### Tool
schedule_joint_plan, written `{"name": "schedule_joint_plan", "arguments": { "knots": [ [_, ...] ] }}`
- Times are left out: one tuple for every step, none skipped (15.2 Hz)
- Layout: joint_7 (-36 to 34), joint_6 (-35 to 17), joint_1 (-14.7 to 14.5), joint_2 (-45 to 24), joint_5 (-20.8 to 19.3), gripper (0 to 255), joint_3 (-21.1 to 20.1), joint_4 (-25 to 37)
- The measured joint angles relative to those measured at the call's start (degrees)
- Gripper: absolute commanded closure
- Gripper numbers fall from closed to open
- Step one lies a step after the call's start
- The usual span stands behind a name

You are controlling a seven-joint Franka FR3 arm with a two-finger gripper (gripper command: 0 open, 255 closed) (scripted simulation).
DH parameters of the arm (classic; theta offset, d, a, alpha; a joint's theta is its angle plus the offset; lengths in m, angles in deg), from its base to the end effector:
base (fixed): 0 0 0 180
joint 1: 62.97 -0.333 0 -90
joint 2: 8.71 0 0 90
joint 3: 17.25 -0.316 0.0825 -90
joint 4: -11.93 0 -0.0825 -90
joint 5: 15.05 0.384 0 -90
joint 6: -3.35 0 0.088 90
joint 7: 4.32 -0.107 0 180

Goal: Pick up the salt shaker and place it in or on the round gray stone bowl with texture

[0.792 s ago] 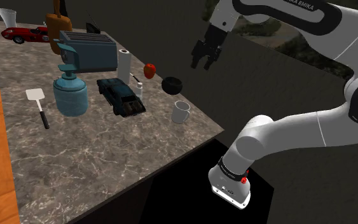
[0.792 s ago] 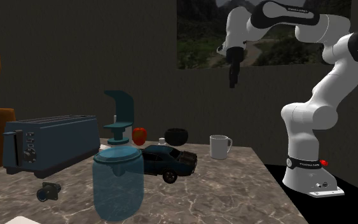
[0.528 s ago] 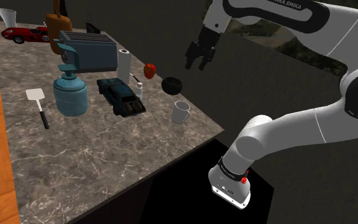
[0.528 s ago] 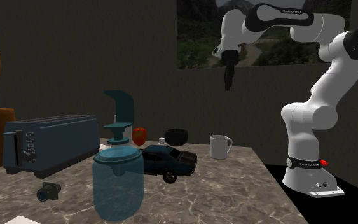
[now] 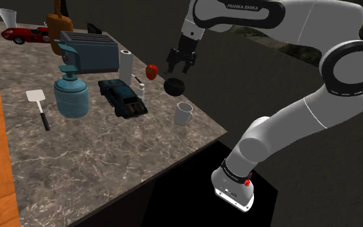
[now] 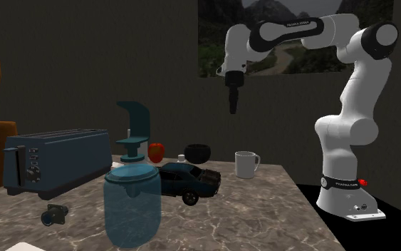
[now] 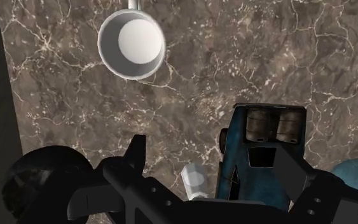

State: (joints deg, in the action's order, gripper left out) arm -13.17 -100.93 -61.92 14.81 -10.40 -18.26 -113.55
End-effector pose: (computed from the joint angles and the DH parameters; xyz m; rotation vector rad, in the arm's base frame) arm 0.4346 0.0073 0.5536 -3.0545 0.2678 -0.0535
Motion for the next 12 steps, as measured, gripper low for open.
{"name": "schedule_joint_plan", "arguments": {
  "knots": [
    [-0.3,-1.0,0.0,-2.2,-0.2,0,-0.3,1.2],
    [-0.5,-2.3,-0.1,-4.2,-0.4,0,-0.5,1.8],
    [-0.7,-3.0,0.0,-6.5,-0.7,0,-0.6,3.2],
    [-1.0,-4.0,-0.1,-8.4,-0.9,0,-0.9,4.0],
    [-1.3,-5.2,-0.1,-10.6,-1.1,0,-1.1,4.9],
    [-1.6,-6.1,-0.1,-13.0,-1.5,0,-1.3,6.4],
    [-1.7,-6.8,-0.1,-15.1,-1.8,0,-1.3,7.7],
    [-2.0,-7.7,-0.1,-17.0,-2.1,0,-1.5,8.6],
    [-2.3,-8.5,-0.1,-19.1,-2.5,0,-1.6,9.7],
    [-2.7,-8.9,-0.2,-21.4,-2.8,0,-1.7,11.5],
    [-3.0,-9.2,-0.3,-23.6,-3.2,0,-1.8,13.4],
    [-3.4,-9.6,-0.4,-25.5,-3.6,0,-1.9,14.7]
  ]
}}
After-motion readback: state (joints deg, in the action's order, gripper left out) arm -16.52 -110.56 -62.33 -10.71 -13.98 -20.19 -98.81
